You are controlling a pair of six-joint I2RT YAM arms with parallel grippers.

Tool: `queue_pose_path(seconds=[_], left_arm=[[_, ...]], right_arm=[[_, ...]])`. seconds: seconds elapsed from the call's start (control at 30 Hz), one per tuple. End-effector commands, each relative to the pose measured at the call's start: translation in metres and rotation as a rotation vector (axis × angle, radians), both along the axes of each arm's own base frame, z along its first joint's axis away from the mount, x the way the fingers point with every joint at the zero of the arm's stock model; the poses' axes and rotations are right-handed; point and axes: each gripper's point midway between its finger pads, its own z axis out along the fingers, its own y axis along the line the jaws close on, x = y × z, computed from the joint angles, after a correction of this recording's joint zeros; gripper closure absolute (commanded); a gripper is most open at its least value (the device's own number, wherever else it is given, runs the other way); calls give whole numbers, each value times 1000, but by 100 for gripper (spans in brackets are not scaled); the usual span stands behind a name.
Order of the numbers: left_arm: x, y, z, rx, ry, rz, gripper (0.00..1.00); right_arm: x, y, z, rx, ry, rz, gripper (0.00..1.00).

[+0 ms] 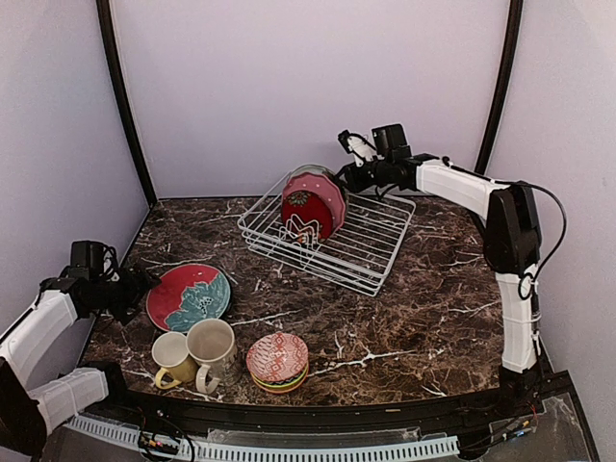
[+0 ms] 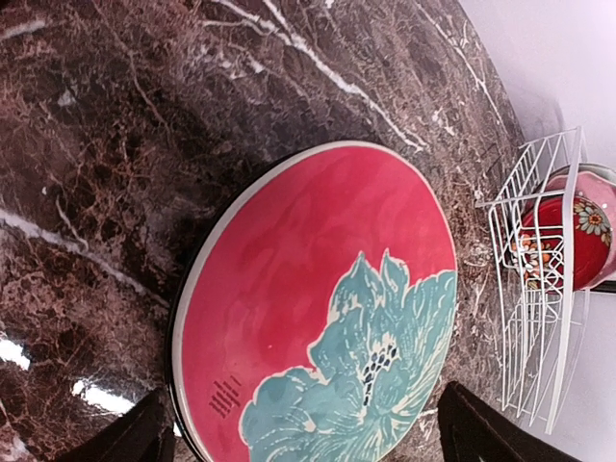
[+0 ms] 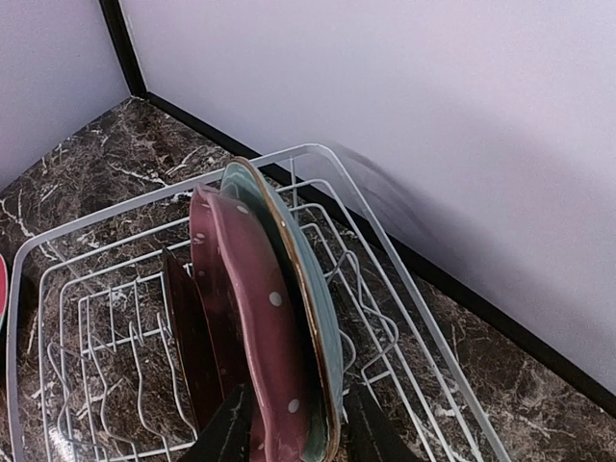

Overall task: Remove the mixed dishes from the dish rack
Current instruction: Grab the plate from the dish rack.

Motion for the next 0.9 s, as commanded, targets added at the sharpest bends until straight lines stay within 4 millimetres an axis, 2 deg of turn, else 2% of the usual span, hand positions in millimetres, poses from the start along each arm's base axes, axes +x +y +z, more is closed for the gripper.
queue_pose_path(seconds=[0.0, 0.23, 0.53, 0.73, 0.87], left_arm=[[-1, 6, 18, 51, -16, 0, 6], [13, 2, 58, 91, -128, -75, 8], [22, -16, 94, 98, -232, -178, 9], [24, -33, 104, 104, -259, -243, 9], [23, -43, 108, 97, -276, -275, 8]], right_arm=[[9, 4, -4, -26, -21, 33, 72], [28, 7, -30, -68, -14, 13, 81], [38, 23, -41, -59, -23, 85, 87], [32, 31, -22, -37, -46, 144, 100], [27, 28, -3, -44, -73, 145, 100]])
